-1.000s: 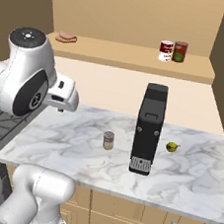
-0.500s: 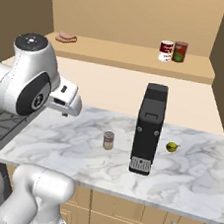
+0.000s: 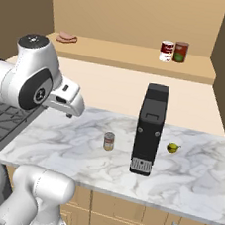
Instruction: Pick the cans from the counter and place them in their designated side in the cabinet.
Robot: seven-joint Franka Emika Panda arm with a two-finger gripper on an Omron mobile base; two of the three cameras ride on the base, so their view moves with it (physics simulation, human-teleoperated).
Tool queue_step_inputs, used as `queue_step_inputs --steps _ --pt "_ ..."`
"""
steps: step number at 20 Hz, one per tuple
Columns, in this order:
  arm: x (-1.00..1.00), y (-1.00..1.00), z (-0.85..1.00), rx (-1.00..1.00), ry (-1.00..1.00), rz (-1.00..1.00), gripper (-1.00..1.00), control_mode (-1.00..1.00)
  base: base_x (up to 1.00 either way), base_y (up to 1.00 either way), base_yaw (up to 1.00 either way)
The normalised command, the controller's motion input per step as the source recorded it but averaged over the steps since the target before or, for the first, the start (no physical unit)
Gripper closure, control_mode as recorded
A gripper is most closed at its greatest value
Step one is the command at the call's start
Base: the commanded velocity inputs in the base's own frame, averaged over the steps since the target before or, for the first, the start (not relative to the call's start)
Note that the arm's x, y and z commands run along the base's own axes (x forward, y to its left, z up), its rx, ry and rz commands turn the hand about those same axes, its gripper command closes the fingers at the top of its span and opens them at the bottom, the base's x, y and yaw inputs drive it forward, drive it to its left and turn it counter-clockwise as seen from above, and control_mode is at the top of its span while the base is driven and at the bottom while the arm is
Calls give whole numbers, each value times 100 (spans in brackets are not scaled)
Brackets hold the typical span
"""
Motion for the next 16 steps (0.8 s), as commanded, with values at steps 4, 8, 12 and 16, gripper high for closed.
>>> queue_step_inputs --steps 4,8,12,16 --pt "15 -9 -18 -8 0 0 -100 -100 0 0 0" --pt "17 -12 -18 -4 0 0 -100 -100 0 0 0" --pt "21 -9 -20 0 2 0 -100 -100 0 0 0" --pt "25 -10 -21 0 1 0 -100 -100 0 0 0"
